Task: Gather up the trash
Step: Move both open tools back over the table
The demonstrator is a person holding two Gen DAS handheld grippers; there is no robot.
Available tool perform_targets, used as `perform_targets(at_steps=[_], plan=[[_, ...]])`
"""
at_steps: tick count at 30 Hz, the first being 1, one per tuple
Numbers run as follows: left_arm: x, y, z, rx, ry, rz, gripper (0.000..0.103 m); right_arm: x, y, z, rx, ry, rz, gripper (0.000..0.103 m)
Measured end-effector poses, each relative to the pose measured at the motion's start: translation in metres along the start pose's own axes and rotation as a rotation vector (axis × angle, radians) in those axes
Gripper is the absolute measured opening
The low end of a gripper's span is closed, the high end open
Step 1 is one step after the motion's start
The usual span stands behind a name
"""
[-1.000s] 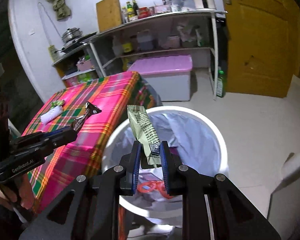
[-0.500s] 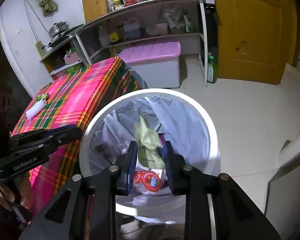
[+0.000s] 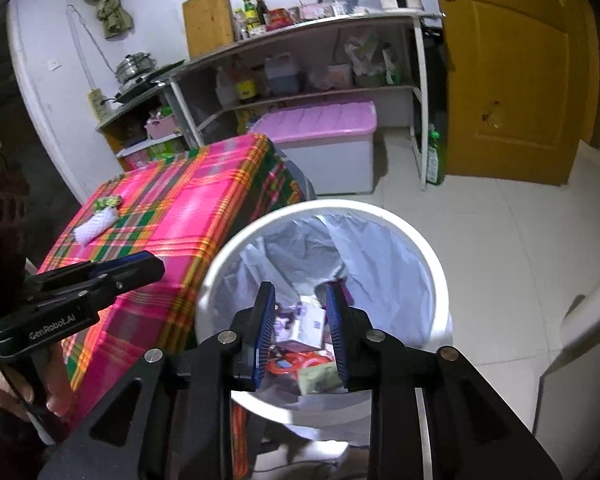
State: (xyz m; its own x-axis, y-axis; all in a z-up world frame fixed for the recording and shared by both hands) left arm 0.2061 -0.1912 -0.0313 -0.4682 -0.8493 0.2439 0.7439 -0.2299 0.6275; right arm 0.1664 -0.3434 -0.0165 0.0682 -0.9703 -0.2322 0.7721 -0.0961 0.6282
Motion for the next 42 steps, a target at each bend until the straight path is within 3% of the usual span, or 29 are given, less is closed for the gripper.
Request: perform_targets(at_steps=[15,19,29,36,42], plan=[[-0.037,-0.023,0.081,0.104,0.1,0.047,0.021,-0.072,0.009,0.019,0.053,0.095,0.131,0.028],[-0.053,-0.027,0.096,0.123,0.127,0.069,0.021,-0.091,0.013,0.018,0.06,0.121,0.17,0.04],[-0.096,-0.04,0.13,0.169,0.203,0.133,0.021,-0.133,0.025,0.012,0.061,0.178,0.26,0.041],[-0.13,-0.048,0.15,0.194,0.249,0.187,0.03,-0.159,0.031,0.003,0.06,0.209,0.315,0.041],[-0.157,-0.05,0.158,0.205,0.293,0.219,0.031,-0.175,0.037,-0.012,0.048,0.223,0.342,0.041]])
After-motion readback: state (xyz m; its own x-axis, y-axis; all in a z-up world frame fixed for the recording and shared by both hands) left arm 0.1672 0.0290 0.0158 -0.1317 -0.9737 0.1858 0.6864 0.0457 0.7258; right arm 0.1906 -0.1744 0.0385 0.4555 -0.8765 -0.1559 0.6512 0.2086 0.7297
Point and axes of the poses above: each gripper's, at about its wrist camera, not at the fingertips, and z roughly against the way its jaws point, x to its right, y to its top, the point moved 3 cm from there along -z, roughly the way its jaws point, and after that the axes turned 5 degrees about -x, right-handed, at the moved point
